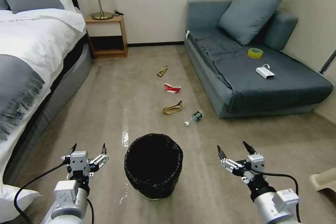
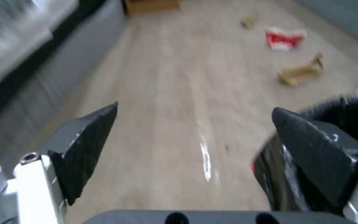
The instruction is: Pick up the trash bin, then pick up the garbage on the floor and place it into the trash bin.
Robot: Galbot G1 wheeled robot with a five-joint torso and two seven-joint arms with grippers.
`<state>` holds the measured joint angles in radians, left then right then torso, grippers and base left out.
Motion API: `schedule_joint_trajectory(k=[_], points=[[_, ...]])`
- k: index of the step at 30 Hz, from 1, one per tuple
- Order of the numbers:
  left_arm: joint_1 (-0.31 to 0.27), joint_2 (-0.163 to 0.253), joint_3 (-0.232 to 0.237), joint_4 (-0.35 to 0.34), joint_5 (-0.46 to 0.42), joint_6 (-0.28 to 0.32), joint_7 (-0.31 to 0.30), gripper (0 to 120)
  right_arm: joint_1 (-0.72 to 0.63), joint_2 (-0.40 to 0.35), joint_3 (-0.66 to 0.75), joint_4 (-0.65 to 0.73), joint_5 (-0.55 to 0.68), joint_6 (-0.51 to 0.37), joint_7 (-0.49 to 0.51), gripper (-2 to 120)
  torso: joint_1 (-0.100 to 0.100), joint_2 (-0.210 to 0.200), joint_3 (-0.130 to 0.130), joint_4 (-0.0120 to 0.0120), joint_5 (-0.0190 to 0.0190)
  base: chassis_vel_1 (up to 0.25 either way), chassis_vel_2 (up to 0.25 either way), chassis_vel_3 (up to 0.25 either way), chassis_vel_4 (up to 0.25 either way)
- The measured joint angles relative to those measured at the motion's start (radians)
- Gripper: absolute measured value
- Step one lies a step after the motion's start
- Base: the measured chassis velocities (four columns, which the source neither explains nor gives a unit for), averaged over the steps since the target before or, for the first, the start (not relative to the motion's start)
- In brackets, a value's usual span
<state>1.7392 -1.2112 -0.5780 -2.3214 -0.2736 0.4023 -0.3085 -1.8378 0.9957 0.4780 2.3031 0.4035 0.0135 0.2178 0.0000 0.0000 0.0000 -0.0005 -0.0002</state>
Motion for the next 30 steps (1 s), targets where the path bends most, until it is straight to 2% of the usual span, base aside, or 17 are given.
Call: schedule_joint_trajectory(k=[2, 4, 5, 9, 11, 13, 17, 23, 30], points=[[-0.002, 0.003, 0.0, -0.001, -0.003, 0.001, 0.0, 100, -0.001, 0.002, -0.001, 0.0, -0.003, 0.0, 0.0, 100, 0.0, 0.0, 0.0, 0.0004, -0.0002, 0.0, 0.0, 0.0, 0.0], [-0.021, 0.025, 0.007, 0.017, -0.054, 0.044, 0.001, 100, -0.002, 0.006, -0.003, 0.0, -0.01, 0.004, 0.0, 100, 0.0, 0.0, 0.0, 0.0006, 0.0003, 0.0, 0.0, 0.0, 0.0], [-0.021, 0.025, 0.007, 0.017, -0.054, 0.044, 0.001, 100, -0.002, 0.006, -0.003, 0.0, -0.01, 0.004, 0.0, 100, 0.0, 0.0, 0.0, 0.0006, 0.0003, 0.0, 0.0, 0.0, 0.0], [-0.08, 0.087, 0.026, 0.07, -0.201, 0.168, 0.001, 100, 0.0, 0.015, -0.015, -0.006, -0.022, 0.01, -0.001, 100, 0.0, 0.0, 0.0, 0.0003, 0.0, 0.0, 0.0, 0.0, 0.0], [-0.092, 0.099, 0.031, 0.081, -0.226, 0.189, 0.007, 100, 0.001, 0.018, -0.017, -0.008, -0.025, 0.01, -0.002, 100, 0.0, 0.0, 0.0, 0.0007, 0.0, 0.0, 0.0, 0.0, 0.0], [-0.134, 0.137, 0.044, 0.116, -0.269, 0.228, 0.055, 100, 0.001, 0.027, -0.02, -0.011, -0.032, 0.013, -0.003, 100, 0.0, 0.0, 0.0, 0.0002, -0.0003, 0.0, 0.0, 0.0, 0.0], [-0.158, 0.155, 0.053, 0.132, -0.277, 0.235, 0.092, 100, 0.002, 0.035, -0.021, -0.015, -0.037, 0.015, -0.004, 100, 0.0, 0.0, 0.0, 0.0003, 0.0001, 0.0, 0.0, 0.0, 0.0], [-0.167, 0.157, 0.064, 0.142, -0.263, 0.227, 0.13, 99, 0.001, 0.05, -0.022, -0.023, -0.044, 0.018, -0.005, 100, 0.0, 0.0, 0.0, 0.0005, 0.0001, 0.0, 0.0, 0.0, 0.0], [-0.188, 0.163, 0.081, 0.173, -0.267, 0.232, 0.146, 99, 0.003, 0.067, -0.025, -0.028, -0.052, 0.018, -0.005, 100, 0.0, 0.0, 0.0, 0.0004, 0.0002, 0.0, 0.0, 0.0, 0.0]])
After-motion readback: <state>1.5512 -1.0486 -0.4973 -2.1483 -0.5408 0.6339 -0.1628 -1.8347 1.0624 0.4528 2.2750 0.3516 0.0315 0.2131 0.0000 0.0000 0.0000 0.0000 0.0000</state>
